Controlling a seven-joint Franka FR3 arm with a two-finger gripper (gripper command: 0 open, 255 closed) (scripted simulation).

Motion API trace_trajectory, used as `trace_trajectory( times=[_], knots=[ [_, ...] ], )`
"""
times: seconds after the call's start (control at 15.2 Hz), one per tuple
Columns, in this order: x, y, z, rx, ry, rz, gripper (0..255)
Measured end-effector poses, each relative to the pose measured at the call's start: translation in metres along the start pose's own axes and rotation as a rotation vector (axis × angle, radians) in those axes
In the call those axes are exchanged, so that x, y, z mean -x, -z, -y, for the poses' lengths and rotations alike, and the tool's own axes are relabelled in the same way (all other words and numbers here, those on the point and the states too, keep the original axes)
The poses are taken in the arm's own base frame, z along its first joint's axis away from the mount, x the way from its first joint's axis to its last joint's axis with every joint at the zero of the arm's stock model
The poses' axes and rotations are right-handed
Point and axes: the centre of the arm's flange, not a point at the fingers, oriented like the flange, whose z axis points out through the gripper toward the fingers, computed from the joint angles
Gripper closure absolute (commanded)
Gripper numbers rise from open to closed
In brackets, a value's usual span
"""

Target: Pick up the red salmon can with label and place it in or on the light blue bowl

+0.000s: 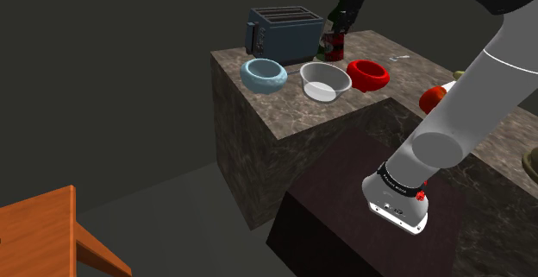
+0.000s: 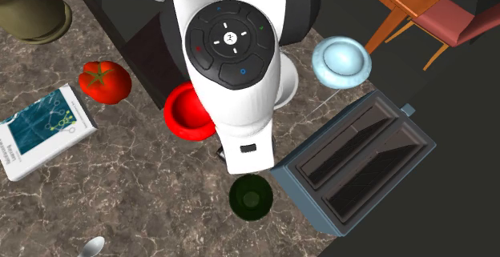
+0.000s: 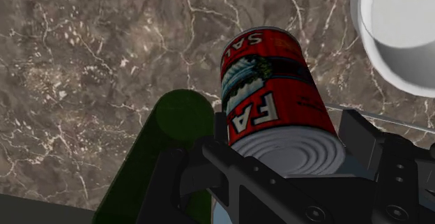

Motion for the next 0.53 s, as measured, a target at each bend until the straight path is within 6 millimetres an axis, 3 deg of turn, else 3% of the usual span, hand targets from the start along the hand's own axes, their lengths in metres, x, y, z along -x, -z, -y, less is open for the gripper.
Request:
trace_trajectory(
  times=[0.53],
  knots=[
    [-0.001,0.042,0.000,0.000,0.000,0.000,255]
  ],
)
